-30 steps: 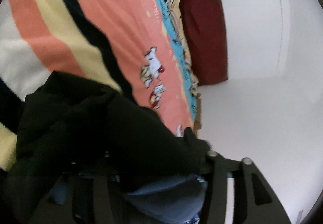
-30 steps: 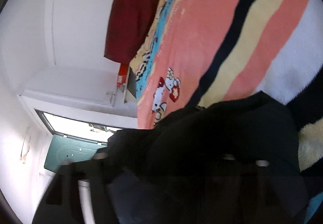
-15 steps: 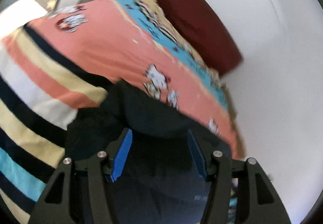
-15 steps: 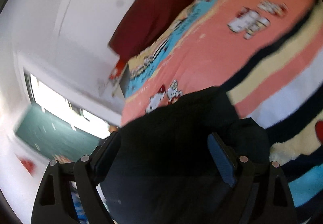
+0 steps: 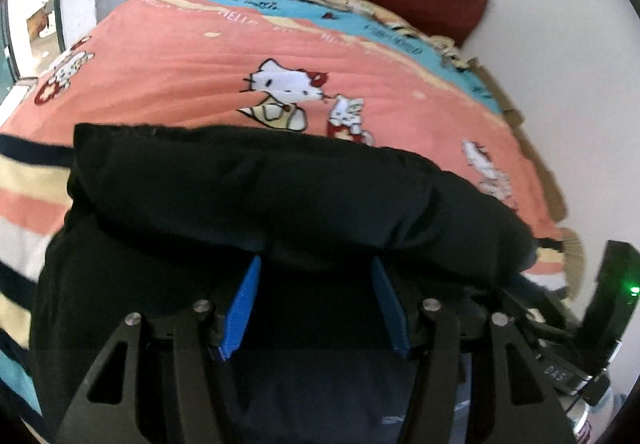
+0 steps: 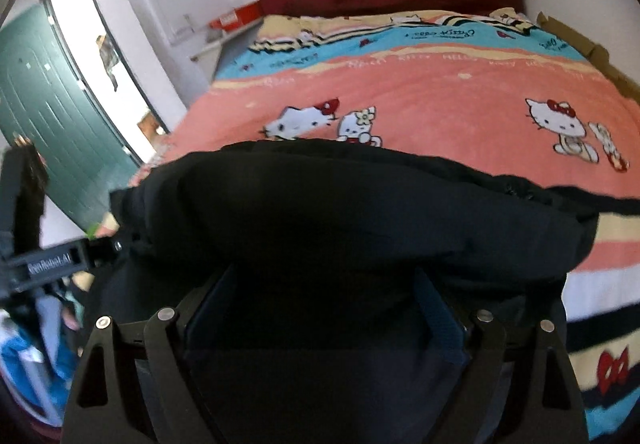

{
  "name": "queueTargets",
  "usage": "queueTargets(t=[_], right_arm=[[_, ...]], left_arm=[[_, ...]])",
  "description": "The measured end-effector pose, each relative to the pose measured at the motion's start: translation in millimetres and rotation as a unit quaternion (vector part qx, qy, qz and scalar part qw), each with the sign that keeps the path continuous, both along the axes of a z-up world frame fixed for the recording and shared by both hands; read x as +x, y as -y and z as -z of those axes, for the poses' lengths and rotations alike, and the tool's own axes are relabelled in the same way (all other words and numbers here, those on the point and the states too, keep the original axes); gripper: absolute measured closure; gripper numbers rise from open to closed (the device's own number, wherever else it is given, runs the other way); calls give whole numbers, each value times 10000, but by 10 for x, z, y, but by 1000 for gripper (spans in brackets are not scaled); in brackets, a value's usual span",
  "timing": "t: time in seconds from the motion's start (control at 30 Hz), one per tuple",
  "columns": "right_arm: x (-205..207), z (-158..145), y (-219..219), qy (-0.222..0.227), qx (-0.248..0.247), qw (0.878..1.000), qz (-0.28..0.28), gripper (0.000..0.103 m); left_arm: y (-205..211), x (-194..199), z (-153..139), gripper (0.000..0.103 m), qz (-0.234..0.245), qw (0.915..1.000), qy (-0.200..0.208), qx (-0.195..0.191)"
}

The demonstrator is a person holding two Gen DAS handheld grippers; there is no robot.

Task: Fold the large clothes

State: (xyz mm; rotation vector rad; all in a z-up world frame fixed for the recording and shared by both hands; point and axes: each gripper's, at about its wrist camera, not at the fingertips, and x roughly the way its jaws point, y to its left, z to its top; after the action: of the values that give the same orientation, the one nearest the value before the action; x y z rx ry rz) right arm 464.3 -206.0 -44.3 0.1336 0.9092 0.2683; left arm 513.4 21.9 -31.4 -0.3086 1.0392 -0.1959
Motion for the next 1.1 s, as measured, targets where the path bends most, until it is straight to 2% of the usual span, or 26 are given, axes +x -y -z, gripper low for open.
queueTargets(t=[0.2, 0.27, 0.5, 0.73, 1.1], right_arm=[[339, 144, -21, -313, -289, 9990, 157, 10], [452, 231, -19, -443, -332, 9982, 235, 9], [625, 473, -9, -695, -344, 9964, 332, 7], [659, 618, 20, -762, -166, 9963, 366, 6], [710, 771, -7, -705, -180, 9966, 376, 6]], left_arm=[[129, 390, 248, 41, 110, 9962, -249, 830], [181, 500, 333, 40, 133, 9944, -314, 996], [245, 641, 545, 38, 107, 9916, -366, 1238], [252, 660, 657, 37, 95, 9918, -279, 1245], [303, 668, 771, 37, 52, 9899, -90, 1412]])
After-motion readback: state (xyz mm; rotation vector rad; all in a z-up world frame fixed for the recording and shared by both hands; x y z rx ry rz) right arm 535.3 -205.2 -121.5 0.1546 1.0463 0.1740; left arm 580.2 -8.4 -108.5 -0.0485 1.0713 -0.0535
